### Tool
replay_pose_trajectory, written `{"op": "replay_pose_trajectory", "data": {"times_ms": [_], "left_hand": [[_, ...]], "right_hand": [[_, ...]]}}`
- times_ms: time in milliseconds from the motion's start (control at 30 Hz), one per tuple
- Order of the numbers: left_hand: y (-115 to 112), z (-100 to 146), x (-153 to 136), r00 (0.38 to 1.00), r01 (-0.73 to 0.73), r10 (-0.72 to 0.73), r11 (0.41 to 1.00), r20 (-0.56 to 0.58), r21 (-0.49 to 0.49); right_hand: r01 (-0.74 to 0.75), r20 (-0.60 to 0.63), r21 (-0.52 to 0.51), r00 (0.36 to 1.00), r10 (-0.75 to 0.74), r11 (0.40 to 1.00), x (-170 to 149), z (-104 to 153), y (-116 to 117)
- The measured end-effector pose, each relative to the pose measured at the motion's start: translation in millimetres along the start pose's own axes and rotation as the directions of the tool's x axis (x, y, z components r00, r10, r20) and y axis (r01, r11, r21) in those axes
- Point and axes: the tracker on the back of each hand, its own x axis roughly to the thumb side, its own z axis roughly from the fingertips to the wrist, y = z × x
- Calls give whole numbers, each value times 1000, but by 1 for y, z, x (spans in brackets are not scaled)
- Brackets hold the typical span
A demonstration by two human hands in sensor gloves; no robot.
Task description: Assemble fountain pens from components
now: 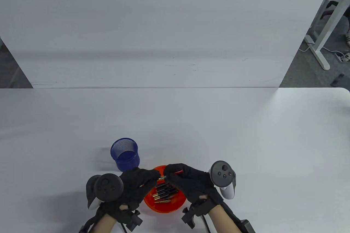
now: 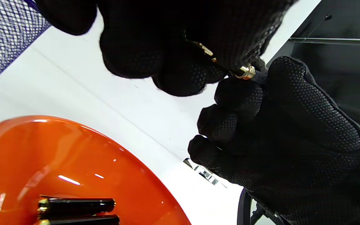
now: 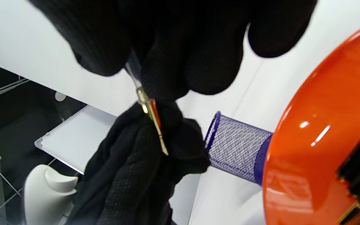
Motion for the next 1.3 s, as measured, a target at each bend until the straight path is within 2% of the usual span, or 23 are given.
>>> {"op": "replay_pose_trajectory", "data": {"times_ms": [233, 400, 500, 633, 733, 833, 933, 1000, 1200, 1300], "left_hand": [[0, 2, 5, 998, -51, 49, 996, 40, 72], [2, 3, 6, 997, -61, 57, 996, 52, 71], [4, 2, 3, 996, -84, 81, 992, 32, 94], [14, 4, -7, 994, -96, 101, 984, -27, 148], [18, 5, -18, 987, -134, 145, 979, -66, 155], [20, 4, -25, 979, -162, 178, 974, -94, 157], [21, 4, -26, 978, -166, 181, 976, -108, 138], [21, 3, -26, 977, -165, 180, 978, -117, 126], [24, 4, -27, 970, -193, 210, 971, -120, 140], [24, 6, -29, 947, -263, 292, 944, -135, 197]], "right_hand": [[26, 17, -31, 1000, -26, 999, 3, 1, 1], [43, 21, -61, 999, -41, 997, 2, 2, 5], [-82, 20, -49, 996, 83, 995, 3, 1, 6], [-160, -7, -45, 987, 160, 986, 3, 2, 4], [-286, -7, -34, 958, 286, 958, 6, 2, -1], [-511, -8, 26, 859, 512, 859, 9, 1, -1], [-689, 19, 88, 723, 691, 719, 12, 0, 8], [-785, 58, 140, 615, 786, 604, 14, -2, 20], [-916, 144, 269, 342, 928, 296, 10, -8, 59], [-922, 199, 321, 291, 936, 218, 6, -12, 73]]}}
